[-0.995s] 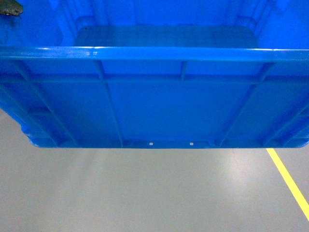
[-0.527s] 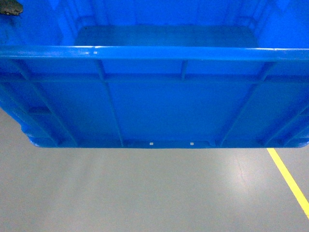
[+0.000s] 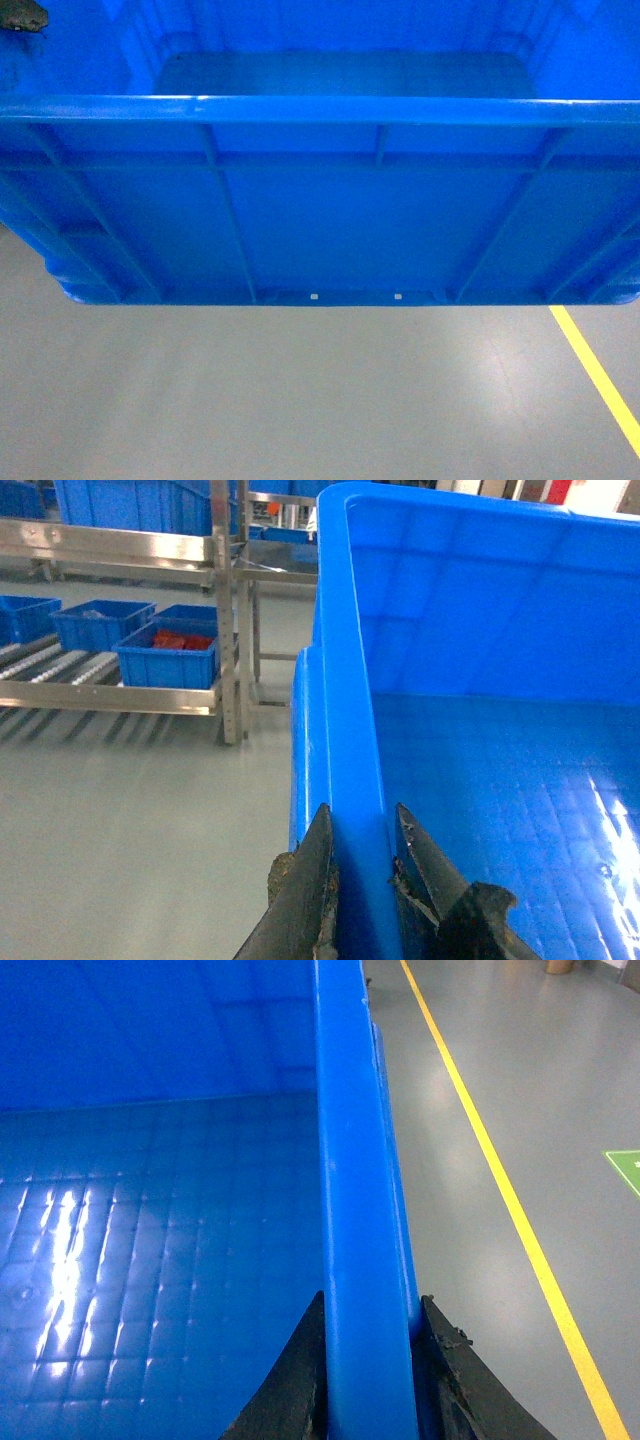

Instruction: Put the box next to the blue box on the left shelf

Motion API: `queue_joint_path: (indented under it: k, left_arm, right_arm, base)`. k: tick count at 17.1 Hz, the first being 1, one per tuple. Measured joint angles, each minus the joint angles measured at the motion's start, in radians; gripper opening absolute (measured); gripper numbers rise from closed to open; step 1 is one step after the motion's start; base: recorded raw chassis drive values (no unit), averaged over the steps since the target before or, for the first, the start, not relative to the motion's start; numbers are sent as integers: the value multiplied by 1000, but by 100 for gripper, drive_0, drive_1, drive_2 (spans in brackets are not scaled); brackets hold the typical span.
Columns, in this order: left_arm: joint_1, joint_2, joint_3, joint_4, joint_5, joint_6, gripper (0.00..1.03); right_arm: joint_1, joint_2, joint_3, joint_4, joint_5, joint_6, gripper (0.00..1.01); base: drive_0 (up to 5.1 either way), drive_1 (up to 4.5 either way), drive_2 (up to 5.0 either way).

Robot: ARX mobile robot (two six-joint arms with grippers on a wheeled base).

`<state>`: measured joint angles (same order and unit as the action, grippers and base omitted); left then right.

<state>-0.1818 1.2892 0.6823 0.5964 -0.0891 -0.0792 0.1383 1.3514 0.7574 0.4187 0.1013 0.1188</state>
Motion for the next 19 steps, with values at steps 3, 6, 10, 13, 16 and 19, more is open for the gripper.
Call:
queue_joint_path:
  k: [3,6,10,13,16,19]
  left_arm:
    - [0,0,0,-1,0,0,9]
    - [0,0,0,1,0,0,9]
    - [0,0,0,0,0,0,9]
    - [0,0,0,-5,0,0,9]
    - [0,0,0,-2,-1,0,9]
    - [0,0,0,1,0,0,9]
  right_arm:
    - [0,0,0,-3,0,0,16]
    - [0,0,0,-3,0,1,16]
    - [0,0,0,-4,0,0,16]
    - [0,0,0,-2,-1,0,16]
    - [0,0,0,0,0,0,16]
    - [0,0,0,-1,0,0,16]
  base:
    - [17,445,-410]
    - [17,445,-410]
    - [17,445,-410]
    - [-3,425,-430]
    - [-1,427,-428]
    - [-1,426,-428]
